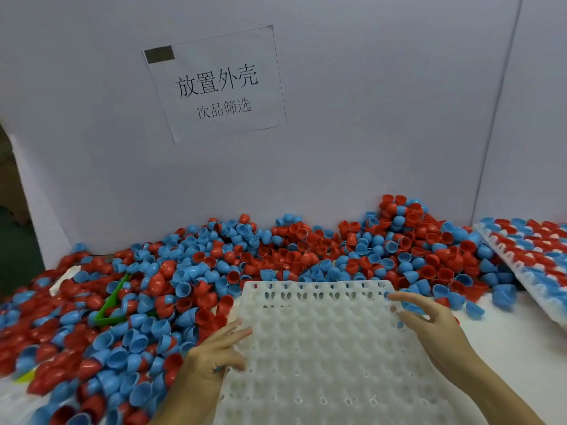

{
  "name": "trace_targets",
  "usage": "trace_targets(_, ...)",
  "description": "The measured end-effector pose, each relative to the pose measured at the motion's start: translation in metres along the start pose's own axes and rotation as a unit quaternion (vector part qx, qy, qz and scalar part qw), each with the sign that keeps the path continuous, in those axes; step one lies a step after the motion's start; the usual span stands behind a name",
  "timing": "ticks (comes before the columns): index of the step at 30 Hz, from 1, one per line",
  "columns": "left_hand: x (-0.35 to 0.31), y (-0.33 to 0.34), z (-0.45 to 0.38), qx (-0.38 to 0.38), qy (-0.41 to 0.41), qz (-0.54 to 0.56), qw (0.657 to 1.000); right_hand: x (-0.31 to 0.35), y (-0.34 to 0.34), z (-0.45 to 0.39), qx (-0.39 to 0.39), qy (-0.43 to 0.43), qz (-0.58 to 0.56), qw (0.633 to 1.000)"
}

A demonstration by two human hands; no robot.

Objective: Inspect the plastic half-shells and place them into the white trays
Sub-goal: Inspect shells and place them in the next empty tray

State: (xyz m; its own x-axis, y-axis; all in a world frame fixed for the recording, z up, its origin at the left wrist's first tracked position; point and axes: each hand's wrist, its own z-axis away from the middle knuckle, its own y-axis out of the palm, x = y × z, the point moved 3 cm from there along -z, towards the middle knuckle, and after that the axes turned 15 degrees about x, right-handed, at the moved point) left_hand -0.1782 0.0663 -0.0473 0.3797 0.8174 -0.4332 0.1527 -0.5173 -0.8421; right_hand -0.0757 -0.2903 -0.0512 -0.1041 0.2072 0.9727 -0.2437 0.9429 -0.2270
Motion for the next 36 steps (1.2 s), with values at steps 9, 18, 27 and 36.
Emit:
trace_targets(9, 0.017, 0.015, 0.011, 0.163, -0.121, 0.005, 0.979, 0.01, 0.018, 0.0, 0.01, 0.047, 0.275, 0.96)
trace_targets(18, 0.008, 0.003, -0.007, 0.232, -0.124, -0.028, 0.964, 0.021, 0.032, -0.009, 0.014, 0.083, 0.34, 0.937)
trace_targets(27, -0.044, 0.049, -0.053, 0.216, -0.19, -0.119, 0.95, 0.008, 0.099, -0.019, 0.127, 0.075, 0.512, 0.846)
trace_targets(36, -0.005, 0.063, -0.051, 0.224, -0.222, -0.149, 0.937, 0.004, 0.118, -0.031, 0.16, 0.089, 0.511, 0.84)
